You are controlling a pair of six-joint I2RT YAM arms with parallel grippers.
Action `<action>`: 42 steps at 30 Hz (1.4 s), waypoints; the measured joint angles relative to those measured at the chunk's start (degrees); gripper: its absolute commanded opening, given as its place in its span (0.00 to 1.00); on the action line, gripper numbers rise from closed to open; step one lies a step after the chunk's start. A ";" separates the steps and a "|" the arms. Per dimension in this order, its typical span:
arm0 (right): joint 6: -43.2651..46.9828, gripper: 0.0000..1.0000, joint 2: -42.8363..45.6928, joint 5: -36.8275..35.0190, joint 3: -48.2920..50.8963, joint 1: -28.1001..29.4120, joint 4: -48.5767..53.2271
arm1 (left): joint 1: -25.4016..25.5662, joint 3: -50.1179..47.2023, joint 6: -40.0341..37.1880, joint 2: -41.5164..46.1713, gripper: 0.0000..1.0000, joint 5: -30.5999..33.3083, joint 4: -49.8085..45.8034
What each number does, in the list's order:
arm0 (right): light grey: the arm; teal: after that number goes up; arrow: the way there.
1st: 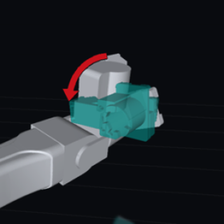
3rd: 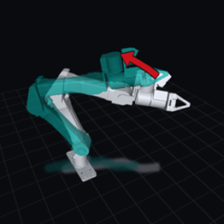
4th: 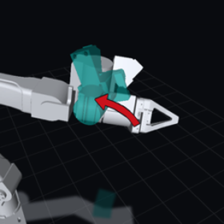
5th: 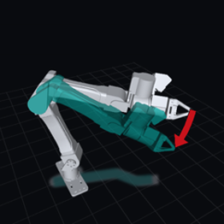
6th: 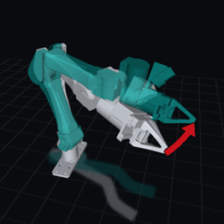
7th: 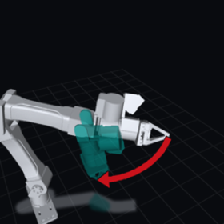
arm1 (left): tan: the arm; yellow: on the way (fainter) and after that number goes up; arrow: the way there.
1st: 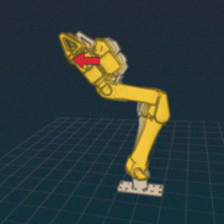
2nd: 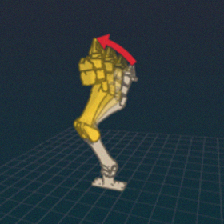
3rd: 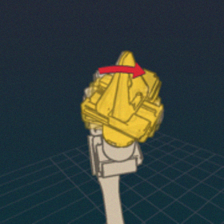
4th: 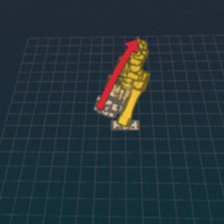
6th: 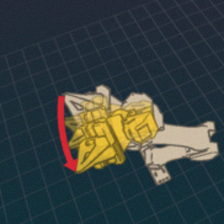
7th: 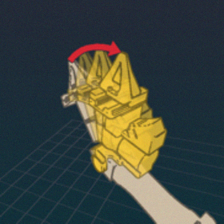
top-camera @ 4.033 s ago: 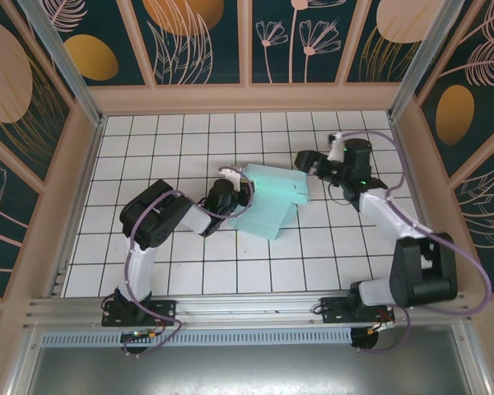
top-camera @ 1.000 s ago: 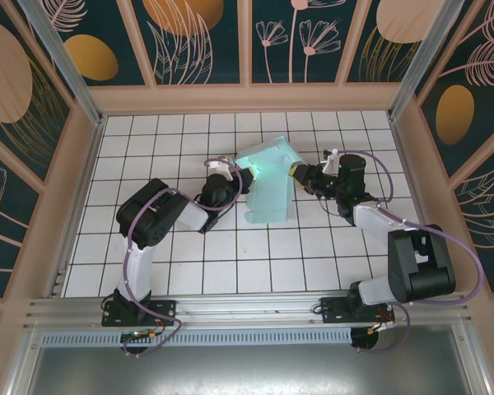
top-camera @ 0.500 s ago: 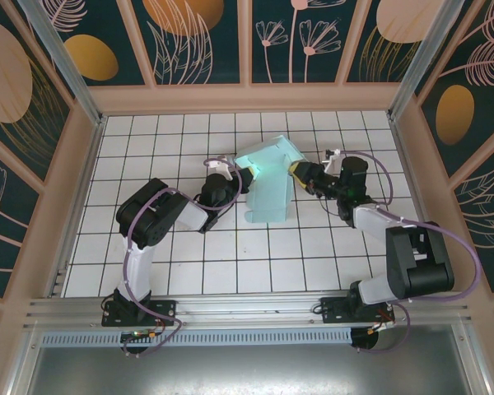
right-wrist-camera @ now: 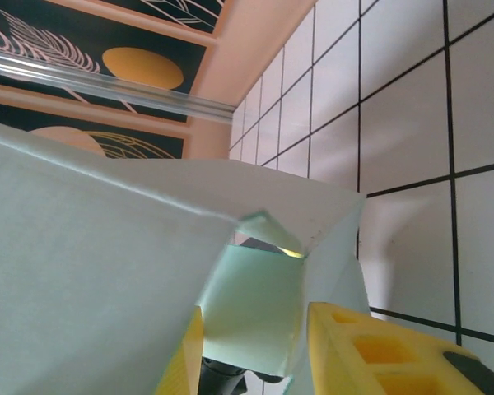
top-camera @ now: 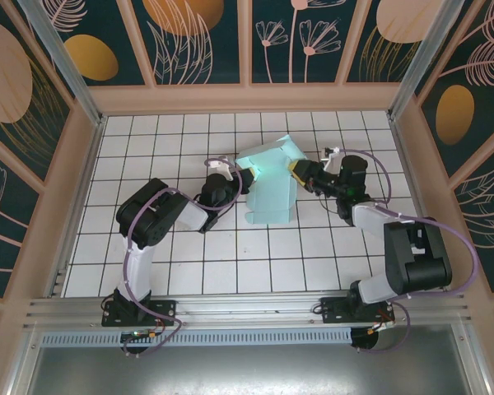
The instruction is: Fold the paper box
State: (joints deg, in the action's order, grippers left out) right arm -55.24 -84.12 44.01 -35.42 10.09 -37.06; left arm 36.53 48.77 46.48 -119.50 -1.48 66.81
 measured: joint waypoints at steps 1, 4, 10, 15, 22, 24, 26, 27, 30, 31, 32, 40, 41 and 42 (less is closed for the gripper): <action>-0.20 0.31 -0.39 -0.02 0.00 0.04 0.04 | 0.00 0.00 0.00 0.00 0.00 0.00 0.00; -0.55 0.17 -1.27 -0.04 -0.02 0.11 0.39 | 0.00 0.00 0.00 -0.02 0.00 0.02 -0.17; -0.66 0.00 -1.33 -0.61 -0.15 0.11 1.64 | -0.02 0.00 0.00 -0.02 0.00 0.37 -0.22; -0.48 0.27 -1.33 -0.61 -0.31 0.15 1.79 | 0.00 0.00 0.04 -0.02 0.00 0.33 -0.26; -0.26 0.14 -1.33 -0.94 -0.66 0.13 2.89 | -0.04 0.02 0.02 -0.02 0.00 0.52 -0.46; 0.07 0.36 -1.27 -0.94 -0.66 0.09 3.06 | -0.02 0.02 0.07 -0.02 0.00 0.50 -0.68; 0.94 0.53 -0.52 -1.27 -0.66 -0.13 4.11 | 0.00 0.02 0.31 -0.02 0.00 0.57 -0.61; 1.46 0.58 0.09 -1.77 -0.63 -0.31 4.96 | 0.02 0.11 0.48 -0.02 0.00 0.68 -0.61; 4.22 0.68 3.69 -4.79 -0.57 -1.16 9.51 | 0.13 0.81 0.63 -0.02 0.00 2.08 -1.57; 5.57 0.69 5.35 -6.16 -0.74 -1.38 11.43 | 0.13 1.14 0.66 -0.02 0.00 2.56 -2.45; 6.86 0.70 7.04 -7.65 -1.03 -1.42 13.40 | 0.13 1.38 0.63 -0.02 0.00 3.21 -3.23; 16.68 0.70 14.29 -19.19 -10.97 0.61 29.33 | 0.13 3.21 -0.11 -0.02 0.00 7.65 -8.00; 18.12 0.69 14.12 -20.83 -13.79 1.81 31.98 | 0.13 3.32 -0.68 -0.02 0.00 8.59 -8.61; 19.50 0.69 13.68 -22.47 -16.44 3.13 34.36 | 0.13 3.41 -1.31 -0.02 0.00 9.49 -9.03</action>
State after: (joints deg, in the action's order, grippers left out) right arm -35.75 -70.43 21.54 -51.86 13.21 -2.70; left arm 36.67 52.18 45.17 -119.52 8.01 57.78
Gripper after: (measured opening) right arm 0.693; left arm 0.046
